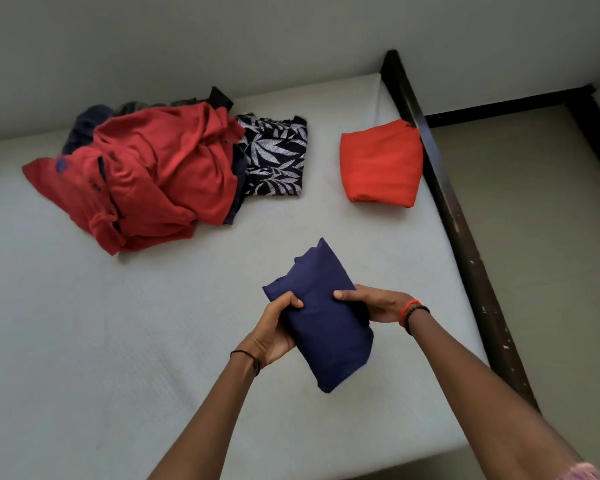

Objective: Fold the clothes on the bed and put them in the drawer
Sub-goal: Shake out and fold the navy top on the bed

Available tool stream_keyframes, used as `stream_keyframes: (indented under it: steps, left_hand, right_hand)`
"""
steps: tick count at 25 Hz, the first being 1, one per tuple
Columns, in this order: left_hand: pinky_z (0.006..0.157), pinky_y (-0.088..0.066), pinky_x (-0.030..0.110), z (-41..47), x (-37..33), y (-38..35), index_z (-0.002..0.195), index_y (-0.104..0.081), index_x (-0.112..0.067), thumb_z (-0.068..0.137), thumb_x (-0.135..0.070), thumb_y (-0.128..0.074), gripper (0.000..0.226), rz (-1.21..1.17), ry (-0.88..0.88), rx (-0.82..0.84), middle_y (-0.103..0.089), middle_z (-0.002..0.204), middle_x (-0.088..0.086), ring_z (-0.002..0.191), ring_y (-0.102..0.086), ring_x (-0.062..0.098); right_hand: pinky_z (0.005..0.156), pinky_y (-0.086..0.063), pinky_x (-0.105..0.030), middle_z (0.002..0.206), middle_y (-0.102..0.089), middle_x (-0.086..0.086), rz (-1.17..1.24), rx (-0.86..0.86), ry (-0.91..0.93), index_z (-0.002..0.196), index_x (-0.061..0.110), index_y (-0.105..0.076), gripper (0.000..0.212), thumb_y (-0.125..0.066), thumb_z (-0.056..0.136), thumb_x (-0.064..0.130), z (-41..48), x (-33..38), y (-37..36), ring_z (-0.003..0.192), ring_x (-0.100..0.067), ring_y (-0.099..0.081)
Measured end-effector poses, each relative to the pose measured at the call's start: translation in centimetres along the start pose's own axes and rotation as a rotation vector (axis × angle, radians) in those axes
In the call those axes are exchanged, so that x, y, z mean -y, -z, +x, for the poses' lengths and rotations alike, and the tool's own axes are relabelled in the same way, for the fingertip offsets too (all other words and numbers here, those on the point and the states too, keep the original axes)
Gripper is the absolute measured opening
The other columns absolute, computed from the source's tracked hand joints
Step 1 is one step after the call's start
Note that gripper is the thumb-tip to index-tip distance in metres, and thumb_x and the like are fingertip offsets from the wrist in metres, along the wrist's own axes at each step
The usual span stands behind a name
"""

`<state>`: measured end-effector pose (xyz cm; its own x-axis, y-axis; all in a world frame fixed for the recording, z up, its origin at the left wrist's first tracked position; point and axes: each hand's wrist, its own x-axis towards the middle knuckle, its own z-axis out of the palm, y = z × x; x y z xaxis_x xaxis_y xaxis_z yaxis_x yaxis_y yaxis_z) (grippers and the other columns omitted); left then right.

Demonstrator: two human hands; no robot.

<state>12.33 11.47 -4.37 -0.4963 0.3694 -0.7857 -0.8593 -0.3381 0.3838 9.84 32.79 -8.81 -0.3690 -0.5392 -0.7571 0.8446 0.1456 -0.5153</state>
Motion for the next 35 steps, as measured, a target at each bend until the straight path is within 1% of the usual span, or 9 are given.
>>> stream_keyframes:
  steps: [3,9,14,19,22,25,27,30,35]
  left_hand:
    - [0.075,-0.052,0.033,1.4,-1.1,-3.0,0.094,-0.068,-0.013,0.067,-0.012,-0.055,0.03,0.028,0.102,0.074,-0.07,0.1,0.007,0.085,-0.065,0.022]
    - [0.085,-0.051,0.041,7.3,-2.3,-9.7,0.123,-0.06,-0.019,0.079,-0.018,-0.062,0.044,0.113,0.061,0.131,-0.063,0.123,0.006,0.11,-0.06,0.027]
    - [0.084,-0.053,0.051,13.2,-1.1,-12.8,0.137,-0.041,-0.035,0.087,-0.007,-0.061,0.061,0.243,-0.031,0.052,-0.059,0.124,0.0,0.115,-0.056,0.026]
    - [0.096,-0.043,0.048,16.2,2.2,-11.8,0.151,-0.012,-0.026,0.087,-0.011,-0.067,0.085,0.505,-0.055,-0.134,-0.045,0.141,0.007,0.122,-0.049,0.022]
    - [0.09,-0.046,0.033,15.5,5.5,-12.4,0.149,-0.016,-0.017,0.085,-0.016,-0.071,0.085,0.591,-0.065,-0.193,-0.051,0.132,0.01,0.109,-0.053,0.02]
    - [0.063,-0.053,0.025,14.4,7.0,-14.4,0.146,-0.016,-0.016,0.086,-0.014,-0.069,0.081,0.452,0.038,-0.162,-0.048,0.131,0.012,0.103,-0.057,0.025]
    - [0.059,-0.053,0.024,13.9,7.4,-14.9,0.145,-0.017,-0.012,0.089,-0.021,-0.066,0.075,0.512,0.082,-0.197,-0.052,0.121,0.014,0.092,-0.06,0.025]
    - [0.072,-0.052,0.029,12.2,7.6,-14.6,0.142,-0.026,-0.007,0.096,-0.035,-0.053,0.06,0.765,0.162,-0.209,-0.056,0.111,0.014,0.086,-0.061,0.022]
    - [0.091,-0.046,0.036,8.3,5.6,-13.9,0.13,-0.046,-0.003,0.099,-0.033,-0.045,0.043,0.951,0.189,-0.182,-0.06,0.123,0.016,0.097,-0.059,0.021]
  right_hand:
    - [0.084,-0.053,-0.029,0.114,-0.07,0.001,0.207,-0.013,0.0,0.11,0.02,-0.066,0.074,-0.092,0.045,0.044,-3.7,-0.6,2.8,0.103,-0.016,-0.067]
    - [0.093,-0.05,-0.033,0.124,-0.066,-0.006,0.229,-0.252,0.141,0.126,0.014,-0.055,0.045,-0.071,0.084,0.015,-8.1,-0.5,10.3,0.114,-0.022,-0.062]
    - [0.088,-0.053,-0.031,0.122,-0.065,-0.01,0.165,-0.532,0.166,0.127,0.009,-0.051,0.052,-0.074,0.08,0.011,-7.7,-1.2,16.3,0.106,-0.021,-0.065]
    - [0.098,-0.048,-0.037,0.121,-0.062,-0.003,-0.106,-0.76,0.027,0.126,0.011,-0.051,0.06,-0.08,0.075,0.022,-6.6,-4.3,18.5,0.109,-0.022,-0.061]
    - [0.098,-0.048,-0.041,0.119,-0.063,-0.005,-0.177,-0.835,-0.037,0.118,0.011,-0.052,0.054,-0.078,0.075,0.034,-6.7,-5.9,18.2,0.107,-0.024,-0.062]
    - [0.096,-0.048,-0.041,0.118,-0.063,-0.012,-0.178,-0.9,-0.047,0.112,0.007,-0.053,0.044,-0.072,0.082,0.034,-7.5,-6.0,17.4,0.106,-0.029,-0.061]
    - [0.094,-0.046,-0.036,0.123,-0.06,-0.015,-0.257,-0.963,-0.083,0.116,0.004,-0.052,0.047,-0.066,0.086,0.037,-8.0,-6.0,16.9,0.11,-0.032,-0.058]
    - [0.092,-0.043,-0.035,0.131,-0.054,-0.019,-0.46,-1.017,-0.189,0.13,0.003,-0.043,0.053,-0.058,0.092,0.036,-9.1,-6.3,15.2,0.118,-0.036,-0.054]
    - [0.096,-0.042,-0.041,0.132,-0.047,-0.021,-0.695,-1.164,-0.231,0.131,0.005,-0.044,0.041,-0.049,0.092,0.02,-11.3,-5.8,12.1,0.122,-0.038,-0.046]
